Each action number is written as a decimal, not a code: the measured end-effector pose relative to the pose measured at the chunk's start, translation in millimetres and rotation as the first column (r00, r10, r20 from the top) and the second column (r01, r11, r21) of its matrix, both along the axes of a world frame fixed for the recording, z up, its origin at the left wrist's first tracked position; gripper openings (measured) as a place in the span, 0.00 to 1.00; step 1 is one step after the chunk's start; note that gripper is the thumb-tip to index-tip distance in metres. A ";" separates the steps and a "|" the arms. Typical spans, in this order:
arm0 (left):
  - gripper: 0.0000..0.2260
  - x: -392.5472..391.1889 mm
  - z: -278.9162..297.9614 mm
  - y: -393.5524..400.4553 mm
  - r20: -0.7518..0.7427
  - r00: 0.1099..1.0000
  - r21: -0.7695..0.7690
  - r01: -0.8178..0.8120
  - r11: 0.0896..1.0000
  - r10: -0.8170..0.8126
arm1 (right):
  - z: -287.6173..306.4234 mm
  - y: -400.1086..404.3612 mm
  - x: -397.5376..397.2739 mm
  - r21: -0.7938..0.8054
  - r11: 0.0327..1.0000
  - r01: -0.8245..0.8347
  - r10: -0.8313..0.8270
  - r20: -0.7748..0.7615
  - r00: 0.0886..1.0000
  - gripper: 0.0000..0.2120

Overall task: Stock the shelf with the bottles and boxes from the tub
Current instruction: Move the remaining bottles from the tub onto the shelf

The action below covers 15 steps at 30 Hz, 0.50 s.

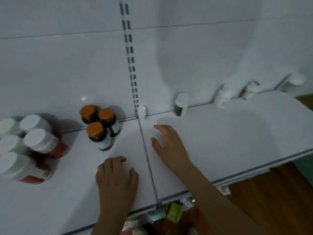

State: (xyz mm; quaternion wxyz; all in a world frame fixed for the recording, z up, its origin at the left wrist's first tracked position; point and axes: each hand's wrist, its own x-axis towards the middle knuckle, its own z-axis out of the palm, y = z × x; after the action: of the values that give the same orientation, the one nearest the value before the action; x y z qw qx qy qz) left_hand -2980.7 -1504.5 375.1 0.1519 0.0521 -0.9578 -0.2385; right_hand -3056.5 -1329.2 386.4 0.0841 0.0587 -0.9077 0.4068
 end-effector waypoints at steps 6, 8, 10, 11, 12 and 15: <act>0.19 -0.1 -2.8 92.1 0.027 0.908 0.000 0.418 0.908 -0.418 | 12.7 103.3 40.9 -0.035 0.979 0.199 -0.200 -0.026 0.979 0.20; 0.20 5.1 -0.8 132.9 0.039 0.854 0.021 0.519 0.855 -0.519 | 12.9 147.3 60.5 -0.049 0.964 0.263 -0.264 -0.027 0.964 0.20; 0.21 14.1 3.4 175.5 0.039 0.797 0.034 0.602 0.798 -0.603 | 12.0 193.3 80.2 -0.062 0.949 0.310 -0.311 -0.010 0.950 0.20; 0.21 19.8 5.5 197.7 0.039 0.767 0.039 0.639 0.768 -0.640 | 12.4 217.0 89.4 -0.063 0.942 0.329 -0.330 -0.003 0.944 0.19; 0.21 25.6 7.2 220.0 0.040 0.743 0.044 0.666 0.744 -0.668 | 13.4 240.6 98.3 -0.060 0.936 0.347 -0.347 -0.004 0.938 0.19; 0.21 45.4 9.3 285.0 0.062 0.705 0.078 0.703 0.707 -0.707 | 18.3 310.9 125.2 -0.036 0.916 0.399 -0.400 -0.011 0.916 0.20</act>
State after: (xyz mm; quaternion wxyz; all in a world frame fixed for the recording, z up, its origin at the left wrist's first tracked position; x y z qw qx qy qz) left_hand -2935.3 -1219.5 384.4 0.0061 -0.3034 -0.9048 -0.2989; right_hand -2931.3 -1018.3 404.8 0.1748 -0.1255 -0.8928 0.3956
